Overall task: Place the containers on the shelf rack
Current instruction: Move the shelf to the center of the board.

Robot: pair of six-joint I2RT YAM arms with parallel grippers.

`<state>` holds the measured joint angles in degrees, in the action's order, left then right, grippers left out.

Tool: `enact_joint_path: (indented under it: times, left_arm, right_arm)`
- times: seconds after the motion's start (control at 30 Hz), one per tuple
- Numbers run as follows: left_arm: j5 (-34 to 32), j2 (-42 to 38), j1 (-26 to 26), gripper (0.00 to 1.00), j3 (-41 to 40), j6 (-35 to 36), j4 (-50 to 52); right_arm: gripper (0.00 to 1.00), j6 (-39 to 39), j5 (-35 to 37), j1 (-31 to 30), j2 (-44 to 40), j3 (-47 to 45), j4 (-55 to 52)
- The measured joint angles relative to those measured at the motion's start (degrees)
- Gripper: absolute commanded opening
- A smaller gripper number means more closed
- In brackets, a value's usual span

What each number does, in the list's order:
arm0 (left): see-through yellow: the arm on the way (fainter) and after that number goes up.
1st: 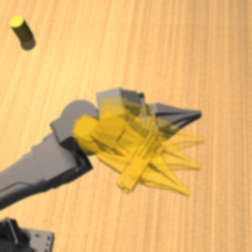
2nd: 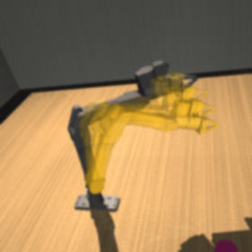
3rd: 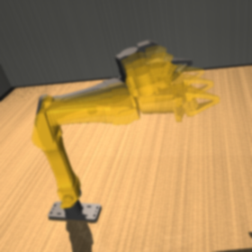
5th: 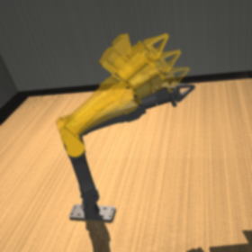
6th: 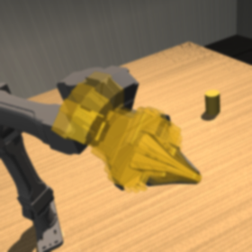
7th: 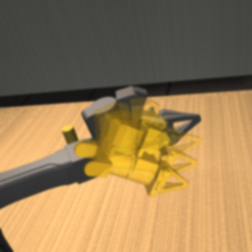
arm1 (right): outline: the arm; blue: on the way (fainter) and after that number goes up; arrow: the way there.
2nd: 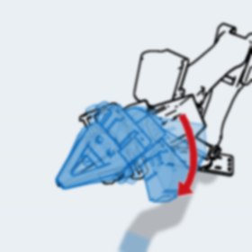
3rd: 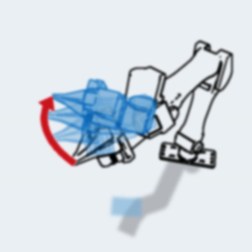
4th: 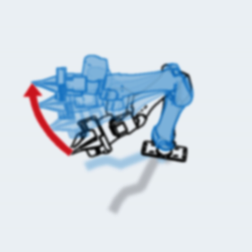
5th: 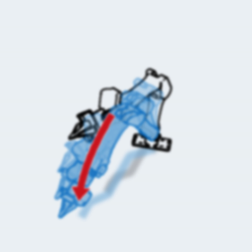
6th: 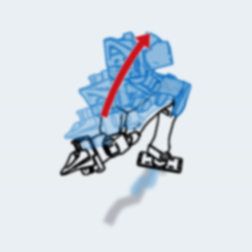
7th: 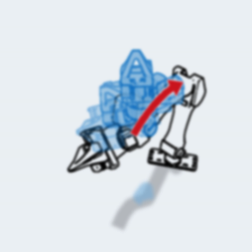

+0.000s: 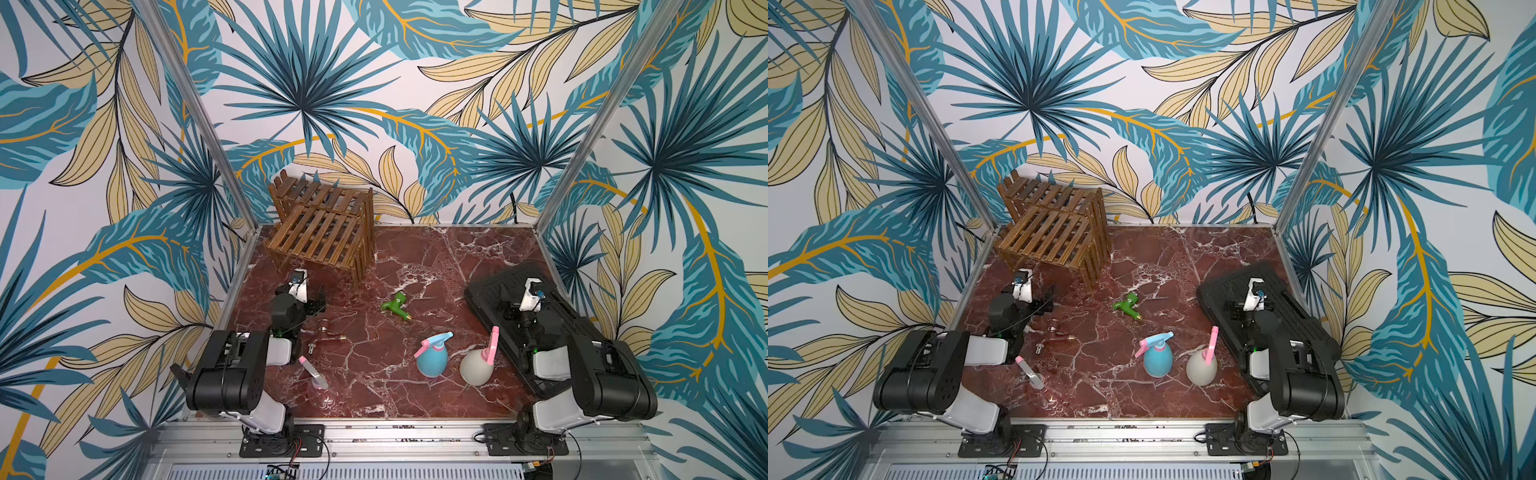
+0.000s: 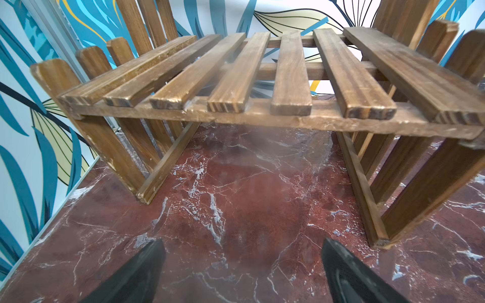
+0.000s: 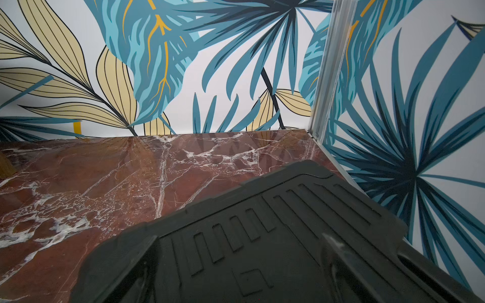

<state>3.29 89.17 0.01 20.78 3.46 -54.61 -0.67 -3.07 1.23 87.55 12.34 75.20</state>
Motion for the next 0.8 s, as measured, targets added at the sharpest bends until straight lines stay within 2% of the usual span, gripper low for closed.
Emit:
enact_joint_path:
  times: [0.43,0.6,0.8]
  left_arm:
    - [0.2,-1.3,0.0,1.0,0.0,0.1,1.5]
    - [-0.9,-13.8,0.0,1.0,0.3,-0.6,10.1]
    - [-2.2,-29.3,0.0,1.0,9.0,-3.9,31.8]
  right_arm:
    - [0.99,0.0,0.0,0.0,-2.1,0.0,-1.8]
    - [0.99,-2.2,1.3,0.0,-17.0,3.0,-14.0]
    - [0.99,-6.8,-1.8,0.0,-30.0,17.0,-35.5]
